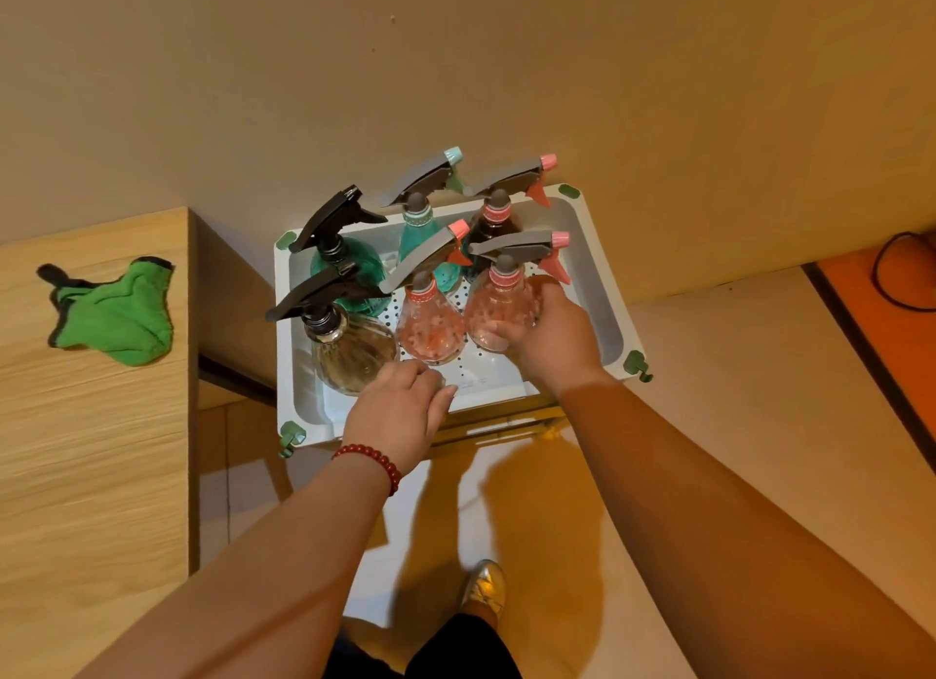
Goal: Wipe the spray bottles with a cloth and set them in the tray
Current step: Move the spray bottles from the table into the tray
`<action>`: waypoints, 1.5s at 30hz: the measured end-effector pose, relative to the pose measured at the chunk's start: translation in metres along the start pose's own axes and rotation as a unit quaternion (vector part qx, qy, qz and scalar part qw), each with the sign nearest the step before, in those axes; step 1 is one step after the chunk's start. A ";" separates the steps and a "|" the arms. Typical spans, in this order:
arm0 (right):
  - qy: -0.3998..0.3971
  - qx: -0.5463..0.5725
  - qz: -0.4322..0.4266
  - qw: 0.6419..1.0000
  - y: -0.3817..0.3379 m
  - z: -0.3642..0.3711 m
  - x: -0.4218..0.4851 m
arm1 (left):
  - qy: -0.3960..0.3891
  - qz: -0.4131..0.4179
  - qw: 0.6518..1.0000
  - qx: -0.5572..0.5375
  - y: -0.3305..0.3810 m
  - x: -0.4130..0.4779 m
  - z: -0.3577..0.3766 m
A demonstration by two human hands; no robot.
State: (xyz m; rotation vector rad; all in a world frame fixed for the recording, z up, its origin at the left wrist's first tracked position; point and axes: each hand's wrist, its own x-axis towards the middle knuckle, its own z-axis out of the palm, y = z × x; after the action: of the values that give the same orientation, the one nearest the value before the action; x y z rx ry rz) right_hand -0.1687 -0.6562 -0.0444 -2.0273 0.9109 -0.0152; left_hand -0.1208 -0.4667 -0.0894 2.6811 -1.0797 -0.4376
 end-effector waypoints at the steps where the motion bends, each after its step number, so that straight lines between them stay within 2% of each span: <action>1: 0.002 -0.005 0.000 1.000 0.001 0.002 -0.001 | 0.001 -0.001 1.000 0.007 0.000 0.000 0.000; 4: 0.018 -0.025 -0.012 0.999 0.005 0.009 -0.002 | 0.022 -0.007 0.999 0.029 0.001 -0.002 0.003; 17: 0.075 -0.093 -0.042 0.992 0.015 0.021 -0.008 | 0.011 -0.007 1.000 0.024 0.004 -0.004 -0.002; 29: 0.060 -0.099 -0.055 0.992 0.015 0.017 -0.004 | -0.014 -0.012 0.999 0.033 0.004 -0.004 -0.005; 34: 0.104 -0.128 -0.048 0.985 0.022 0.028 -0.017 | 0.015 0.015 1.000 0.016 -0.001 -0.008 -0.004; 40: 0.201 -0.132 -0.166 0.956 0.027 0.048 -0.053 | 0.051 0.037 0.998 0.025 -0.004 -0.022 -0.013; 42: 0.200 -0.145 -0.203 0.948 0.026 0.053 -0.063 | 0.059 0.048 0.997 0.025 -0.007 -0.032 -0.019; 45: 0.155 -0.198 -0.256 0.933 0.016 0.060 -0.078 | 0.071 0.063 0.995 0.044 -0.011 -0.049 -0.031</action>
State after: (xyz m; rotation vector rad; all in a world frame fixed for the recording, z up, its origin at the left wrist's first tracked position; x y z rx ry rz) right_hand -0.2152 -0.5713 -0.0682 -2.6482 0.5698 -0.4861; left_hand -0.1363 -0.4216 -0.0547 2.6516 -1.2427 -0.1790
